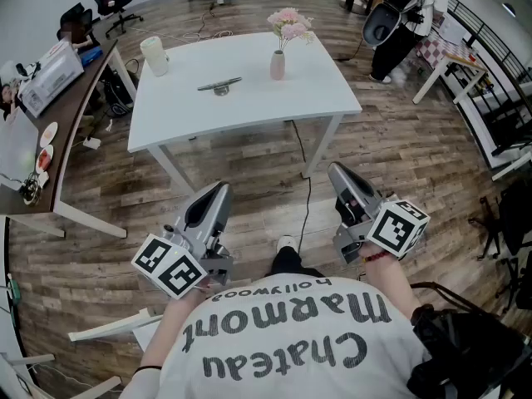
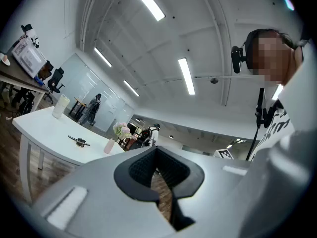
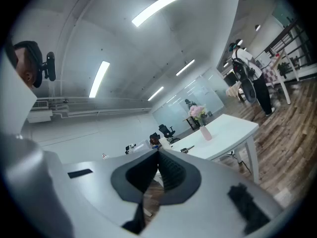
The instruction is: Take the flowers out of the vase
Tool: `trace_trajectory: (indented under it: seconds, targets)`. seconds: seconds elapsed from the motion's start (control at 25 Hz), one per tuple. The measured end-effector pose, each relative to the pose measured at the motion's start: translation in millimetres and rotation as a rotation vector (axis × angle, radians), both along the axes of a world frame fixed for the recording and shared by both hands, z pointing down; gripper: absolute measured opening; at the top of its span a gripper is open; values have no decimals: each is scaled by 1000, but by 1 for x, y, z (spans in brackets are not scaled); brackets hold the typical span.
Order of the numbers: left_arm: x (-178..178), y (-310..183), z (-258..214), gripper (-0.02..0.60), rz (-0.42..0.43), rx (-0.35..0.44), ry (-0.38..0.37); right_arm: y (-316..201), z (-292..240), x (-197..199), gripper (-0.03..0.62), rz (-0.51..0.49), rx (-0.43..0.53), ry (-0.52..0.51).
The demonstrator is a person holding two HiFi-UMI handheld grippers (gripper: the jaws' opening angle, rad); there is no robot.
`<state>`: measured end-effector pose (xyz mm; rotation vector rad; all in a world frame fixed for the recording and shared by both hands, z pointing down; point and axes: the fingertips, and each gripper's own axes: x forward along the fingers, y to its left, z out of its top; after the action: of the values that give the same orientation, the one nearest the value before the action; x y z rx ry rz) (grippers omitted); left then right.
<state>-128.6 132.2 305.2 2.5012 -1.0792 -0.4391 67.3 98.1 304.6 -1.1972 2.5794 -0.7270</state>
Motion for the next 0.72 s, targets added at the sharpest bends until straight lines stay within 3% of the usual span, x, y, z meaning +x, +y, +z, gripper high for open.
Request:
trace_trajectory:
  seconds: [0.72]
  targets:
    - [9, -20, 3, 5, 14, -2, 0, -20, 1, 8, 17, 4, 27, 3]
